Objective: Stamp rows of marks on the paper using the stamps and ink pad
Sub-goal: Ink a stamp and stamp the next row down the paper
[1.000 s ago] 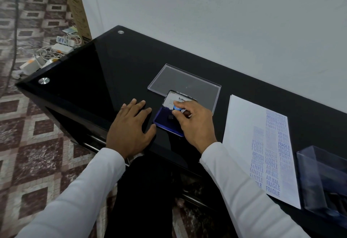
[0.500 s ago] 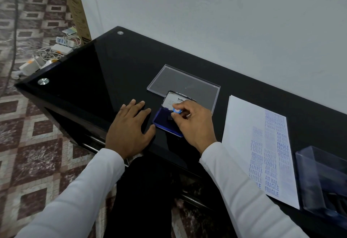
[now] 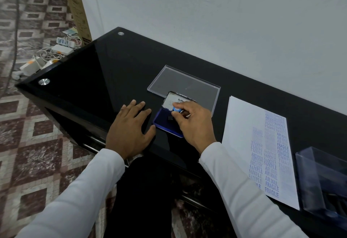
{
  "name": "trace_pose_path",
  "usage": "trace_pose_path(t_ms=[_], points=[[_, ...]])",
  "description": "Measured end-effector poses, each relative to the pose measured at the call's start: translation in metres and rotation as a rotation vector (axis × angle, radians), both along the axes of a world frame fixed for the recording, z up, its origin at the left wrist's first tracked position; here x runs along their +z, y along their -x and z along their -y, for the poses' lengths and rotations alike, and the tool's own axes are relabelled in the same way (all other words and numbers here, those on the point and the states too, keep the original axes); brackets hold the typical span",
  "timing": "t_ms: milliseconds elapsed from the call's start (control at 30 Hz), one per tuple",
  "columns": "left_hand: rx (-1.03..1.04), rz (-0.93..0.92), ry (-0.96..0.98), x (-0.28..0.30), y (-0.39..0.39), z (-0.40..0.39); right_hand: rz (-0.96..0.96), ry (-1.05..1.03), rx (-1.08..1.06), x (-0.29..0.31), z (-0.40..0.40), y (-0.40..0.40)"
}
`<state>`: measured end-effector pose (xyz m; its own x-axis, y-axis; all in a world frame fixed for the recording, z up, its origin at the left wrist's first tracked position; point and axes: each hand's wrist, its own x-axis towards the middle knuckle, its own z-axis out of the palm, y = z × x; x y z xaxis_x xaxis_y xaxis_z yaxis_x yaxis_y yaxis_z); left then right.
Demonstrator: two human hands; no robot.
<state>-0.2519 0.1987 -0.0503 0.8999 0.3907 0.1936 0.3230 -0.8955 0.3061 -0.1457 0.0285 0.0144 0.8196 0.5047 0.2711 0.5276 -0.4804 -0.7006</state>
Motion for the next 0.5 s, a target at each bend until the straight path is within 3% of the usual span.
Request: trace_pose_path(t_ms=[500], points=[[0.000, 0.006, 0.004, 0.0009, 0.0001, 0.0001, -0.019, 0.009, 0.016, -0.0010, 0.0013, 0.0002]])
